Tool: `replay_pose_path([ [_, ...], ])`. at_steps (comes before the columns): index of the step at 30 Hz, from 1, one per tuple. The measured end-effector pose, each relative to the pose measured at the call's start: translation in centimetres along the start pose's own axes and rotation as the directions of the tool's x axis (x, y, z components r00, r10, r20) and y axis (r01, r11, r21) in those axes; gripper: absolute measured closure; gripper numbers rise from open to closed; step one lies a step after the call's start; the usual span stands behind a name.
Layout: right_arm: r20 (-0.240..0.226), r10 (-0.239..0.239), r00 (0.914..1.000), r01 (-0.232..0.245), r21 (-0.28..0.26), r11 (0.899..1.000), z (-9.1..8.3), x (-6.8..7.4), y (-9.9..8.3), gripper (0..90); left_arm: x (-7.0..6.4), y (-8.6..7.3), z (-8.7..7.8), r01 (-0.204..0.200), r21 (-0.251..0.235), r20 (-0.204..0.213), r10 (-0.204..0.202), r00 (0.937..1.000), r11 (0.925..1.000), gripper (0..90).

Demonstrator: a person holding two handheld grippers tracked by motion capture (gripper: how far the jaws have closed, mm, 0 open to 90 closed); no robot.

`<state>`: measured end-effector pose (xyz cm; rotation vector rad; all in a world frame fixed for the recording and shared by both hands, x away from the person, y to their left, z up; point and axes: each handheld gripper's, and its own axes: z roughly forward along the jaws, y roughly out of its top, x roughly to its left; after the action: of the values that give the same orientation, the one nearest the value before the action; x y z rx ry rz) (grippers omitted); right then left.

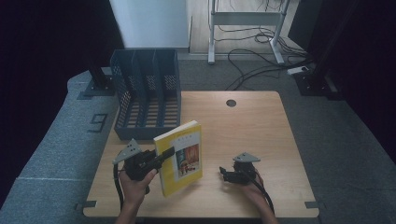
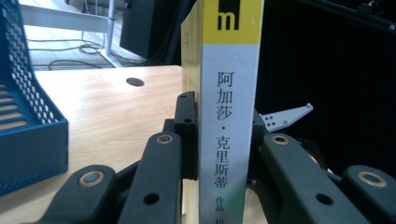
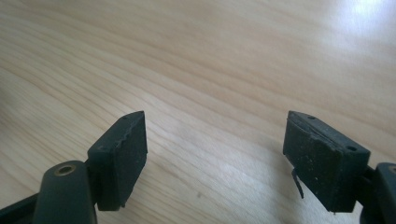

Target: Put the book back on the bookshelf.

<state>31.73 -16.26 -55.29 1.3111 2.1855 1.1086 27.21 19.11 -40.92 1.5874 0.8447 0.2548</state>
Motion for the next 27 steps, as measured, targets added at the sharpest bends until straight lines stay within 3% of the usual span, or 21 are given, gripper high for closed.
replay_pose_path([
  [9, 0.012, 0.019, 0.9997, -0.019, 0.015, 1.0, 0.0, -0.2, 0.0, 22.3, 0.6, 0.9, -0.4, 0.009, -0.01, -0.023, -0.009, 0.9997, 0.9999, 75.7],
  [14, 0.046, -0.012, 0.9989, 0.011, 0.027, 1.0, 0.3, 0.1, 0.1, 21.8, 1.1, 1.5, -0.3, 0.01, -0.009, -0.034, -0.011, 0.9994, 0.9999, 75.7],
  [27, 0.058, -0.017, 0.9982, 0.015, 0.032, 0.999, 0.4, 0.2, 0.2, 22.2, 1.4, 2.7, -0.6, 0.004, -0.028, -0.056, -0.005, 0.9984, 0.9996, 75.7],
])
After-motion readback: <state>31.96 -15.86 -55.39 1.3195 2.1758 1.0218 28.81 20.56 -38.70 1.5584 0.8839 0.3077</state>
